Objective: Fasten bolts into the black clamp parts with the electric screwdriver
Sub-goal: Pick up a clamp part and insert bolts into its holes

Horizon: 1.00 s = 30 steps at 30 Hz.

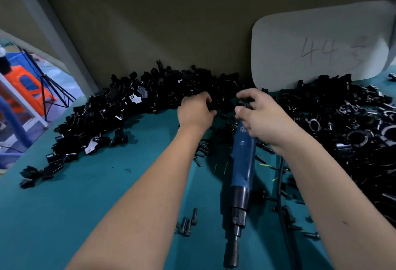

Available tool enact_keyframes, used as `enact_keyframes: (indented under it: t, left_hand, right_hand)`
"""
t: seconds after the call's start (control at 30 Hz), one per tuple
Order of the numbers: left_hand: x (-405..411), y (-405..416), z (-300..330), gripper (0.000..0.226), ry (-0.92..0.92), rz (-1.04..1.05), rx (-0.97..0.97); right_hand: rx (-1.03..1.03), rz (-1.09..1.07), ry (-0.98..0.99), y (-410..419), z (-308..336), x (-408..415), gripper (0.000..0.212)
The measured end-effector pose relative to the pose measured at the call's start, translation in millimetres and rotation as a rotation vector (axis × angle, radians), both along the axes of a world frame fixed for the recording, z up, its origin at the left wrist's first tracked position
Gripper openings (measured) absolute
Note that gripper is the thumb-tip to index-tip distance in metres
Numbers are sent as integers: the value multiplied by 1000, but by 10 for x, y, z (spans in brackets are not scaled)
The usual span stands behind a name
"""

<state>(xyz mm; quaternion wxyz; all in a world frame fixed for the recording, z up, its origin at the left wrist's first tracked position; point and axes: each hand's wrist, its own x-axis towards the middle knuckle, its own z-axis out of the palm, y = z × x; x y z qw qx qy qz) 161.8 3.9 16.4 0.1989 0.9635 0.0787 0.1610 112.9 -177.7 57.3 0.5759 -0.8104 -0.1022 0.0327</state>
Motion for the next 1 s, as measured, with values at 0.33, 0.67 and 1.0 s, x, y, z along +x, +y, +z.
enact_keyframes:
  t: [0.33, 0.67, 1.0]
  left_hand:
    - [-690, -182, 250, 17, -297, -135, -1248]
    - [-1451, -425, 153, 40, 28, -409, -1757]
    - [-1420, -317, 23, 37, -89, -323, -1690]
  right_hand:
    - [201, 142, -24, -369, -122, -350, 23]
    - [492, 269, 40, -348, -105, -582, 39]
    - [706, 305, 227, -361, -119, -638, 39]
